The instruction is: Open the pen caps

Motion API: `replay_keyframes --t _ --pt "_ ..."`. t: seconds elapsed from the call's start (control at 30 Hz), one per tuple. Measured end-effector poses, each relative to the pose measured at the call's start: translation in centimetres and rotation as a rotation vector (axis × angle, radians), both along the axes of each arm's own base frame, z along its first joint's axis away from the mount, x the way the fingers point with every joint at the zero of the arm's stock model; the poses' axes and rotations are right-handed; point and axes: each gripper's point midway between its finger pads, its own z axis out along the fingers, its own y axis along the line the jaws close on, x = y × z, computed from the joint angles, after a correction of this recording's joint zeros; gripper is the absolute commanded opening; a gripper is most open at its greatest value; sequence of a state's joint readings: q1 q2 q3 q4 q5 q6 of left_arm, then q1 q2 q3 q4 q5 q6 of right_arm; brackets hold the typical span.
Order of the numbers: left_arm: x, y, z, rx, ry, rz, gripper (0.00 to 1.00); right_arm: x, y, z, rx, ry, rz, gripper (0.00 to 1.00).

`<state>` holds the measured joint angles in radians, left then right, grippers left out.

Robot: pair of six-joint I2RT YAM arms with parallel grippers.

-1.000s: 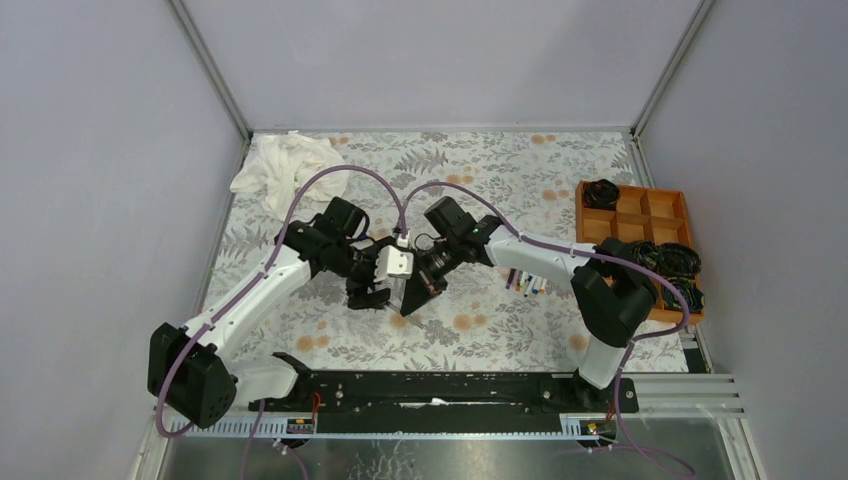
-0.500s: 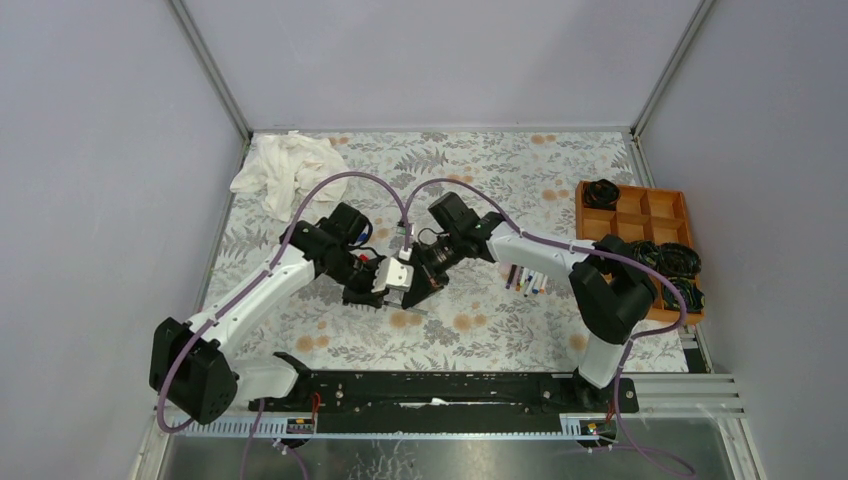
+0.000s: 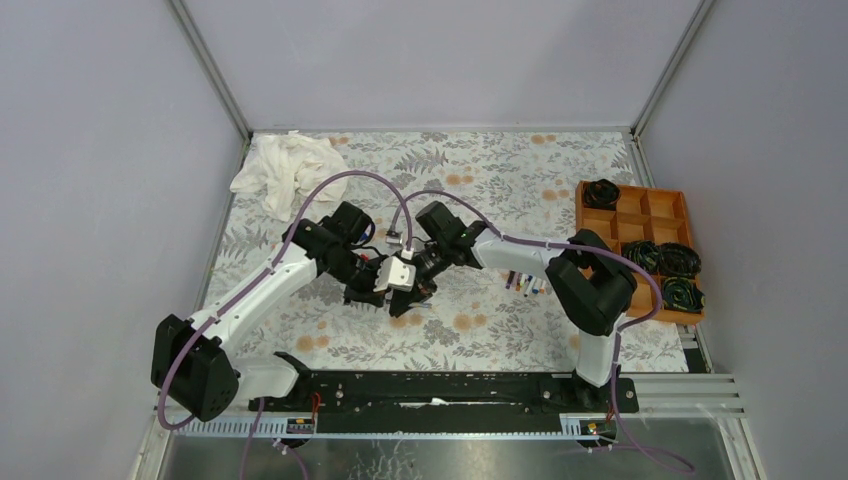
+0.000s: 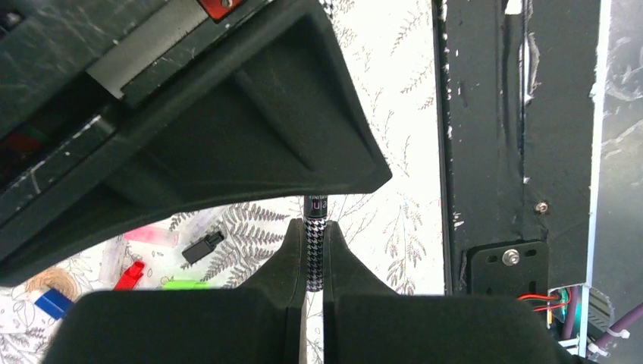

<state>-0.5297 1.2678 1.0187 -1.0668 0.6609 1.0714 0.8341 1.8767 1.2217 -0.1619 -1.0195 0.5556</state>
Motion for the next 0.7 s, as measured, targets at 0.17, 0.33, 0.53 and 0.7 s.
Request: replay_keyframes --t 0.17,0.33,0.53,0.7 --pt "0.3 0.3 -0.1 0.015 -0.02 0.0 0.0 -0.2 0.3 0.6 0.036 0.018 0.026 0.0" --pt "1.1 0.2 -0.2 0.024 -0.075 -0.017 0.0 0.3 -0.4 0.3 0.048 0.0 0.011 0.0" --pt "3.6 1.1 -0.9 0.084 -0.212 -0.024 0.0 2.0 -3.1 -0.1 0.009 -0.027 -0.064 0.0" --pt "6.0 5.1 -2.4 0.229 -0.267 0.043 0.0 1.2 -5.9 -2.8 -0.128 0.017 -0.108 0.0"
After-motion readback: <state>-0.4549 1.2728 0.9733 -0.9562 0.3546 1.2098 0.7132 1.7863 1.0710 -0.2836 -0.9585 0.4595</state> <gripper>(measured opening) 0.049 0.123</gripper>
